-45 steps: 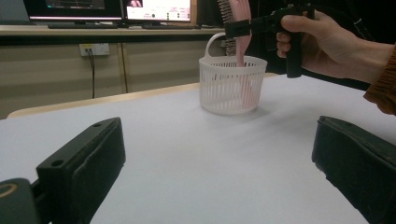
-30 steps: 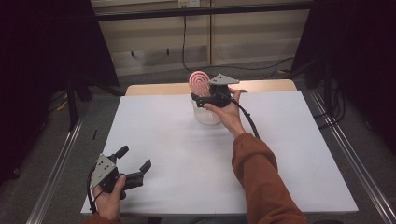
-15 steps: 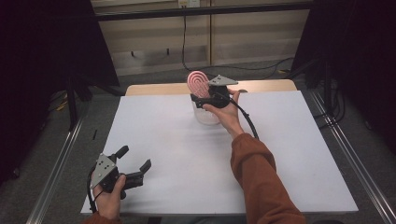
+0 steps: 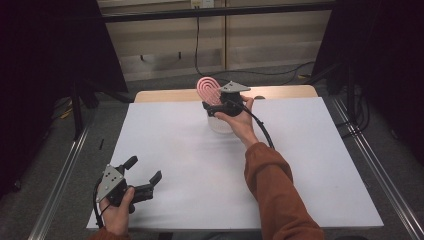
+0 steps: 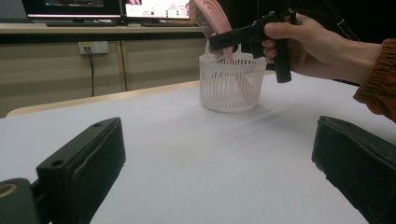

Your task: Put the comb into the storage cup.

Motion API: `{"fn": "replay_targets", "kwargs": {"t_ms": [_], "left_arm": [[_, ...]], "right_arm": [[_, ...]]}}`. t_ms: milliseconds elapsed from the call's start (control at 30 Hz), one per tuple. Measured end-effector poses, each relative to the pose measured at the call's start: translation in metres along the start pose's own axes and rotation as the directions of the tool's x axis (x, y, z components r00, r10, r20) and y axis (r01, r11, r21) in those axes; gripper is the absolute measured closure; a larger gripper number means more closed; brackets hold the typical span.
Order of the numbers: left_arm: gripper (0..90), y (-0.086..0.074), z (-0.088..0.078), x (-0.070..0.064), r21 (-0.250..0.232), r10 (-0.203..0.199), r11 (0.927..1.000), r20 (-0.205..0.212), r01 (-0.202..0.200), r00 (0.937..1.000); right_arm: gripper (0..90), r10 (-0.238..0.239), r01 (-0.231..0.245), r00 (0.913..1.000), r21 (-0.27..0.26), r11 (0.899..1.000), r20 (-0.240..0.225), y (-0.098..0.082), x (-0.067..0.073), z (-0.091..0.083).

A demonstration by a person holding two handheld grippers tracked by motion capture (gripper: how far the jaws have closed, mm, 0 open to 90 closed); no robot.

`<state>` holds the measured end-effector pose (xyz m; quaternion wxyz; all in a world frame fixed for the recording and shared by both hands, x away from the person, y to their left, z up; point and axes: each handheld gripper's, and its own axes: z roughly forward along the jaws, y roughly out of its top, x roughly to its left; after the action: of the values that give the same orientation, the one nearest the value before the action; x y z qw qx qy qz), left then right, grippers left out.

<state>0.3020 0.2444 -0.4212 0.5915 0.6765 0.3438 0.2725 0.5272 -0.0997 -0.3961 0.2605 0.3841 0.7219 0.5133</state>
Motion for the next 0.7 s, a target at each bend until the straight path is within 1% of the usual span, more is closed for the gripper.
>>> {"fn": "replay_targets", "kwargs": {"t_ms": [33, 133, 200, 267, 300, 367, 533, 667, 700], "left_arm": [[2.8, 0.0001, -0.0005, 0.0002, -0.002, 0.003, 1.0, -0.006, -0.003, 1.0], [2.8, 0.0, -0.0005, 0.0002, -0.006, -0.004, 1.0, -0.006, 0.004, 1.0], [2.8, 0.0002, -0.0007, 0.0004, -0.002, 0.002, 1.0, -0.005, -0.002, 1.0], [2.8, 0.0004, -0.0008, -0.0002, -0.01, -0.002, 0.9999, -0.008, 0.002, 1.0], [2.8, 0.0003, -0.0008, 0.0004, -0.002, 0.003, 1.0, -0.006, -0.003, 1.0], [2.8, 0.0001, -0.0008, 0.0003, -0.003, 0.004, 1.0, -0.008, -0.004, 1.0], [2.8, 0.0001, -0.0006, 0.0002, -0.003, 0.002, 1.0, -0.005, -0.002, 1.0], [2.8, 0.0001, -0.0007, 0.0, 0.0, 0.004, 1.0, -0.005, -0.004, 1.0], [2.8, 0.0, -0.0005, -0.0002, -0.001, 0.002, 1.0, -0.004, -0.002, 1.0]], "right_arm": [[12.9, -0.016, 0.016, 0.9999, 0.009, 1.0, -0.006, -0.0012, 0.0014, 0.0011], [13.0, -0.009, 0.009, 0.9999, 0.018, 1.0, -0.005, -0.0024, 0.0011, 0.0017], [11.7, -0.012, 0.012, 0.9999, 0.032, 0.999, -0.008, -0.0039, 0.0003, 0.0031], [13.9, -0.017, 0.017, 0.9999, 0.047, 0.999, -0.002, -0.0053, 0.0005, 0.0036], [13.7, 0.001, -0.001, 1.0, 0.042, 0.999, -0.005, -0.0057, -0.0007, 0.0034], [13.1, 0.006, -0.006, 0.9999, 0.042, 0.999, -0.01, -0.0055, -0.0014, 0.003], [10.1, 0.003, -0.002, 0.9999, 0.051, 0.999, -0.016, -0.0046, -0.003, 0.0003], [9.9, 0.012, -0.011, 0.9998, 0.046, 0.999, -0.018, -0.0042, -0.0039, -0.0029], [9.8, 0.005, -0.004, 0.9999, 0.046, 0.999, -0.014, -0.005, -0.0043, -0.0043]]}}
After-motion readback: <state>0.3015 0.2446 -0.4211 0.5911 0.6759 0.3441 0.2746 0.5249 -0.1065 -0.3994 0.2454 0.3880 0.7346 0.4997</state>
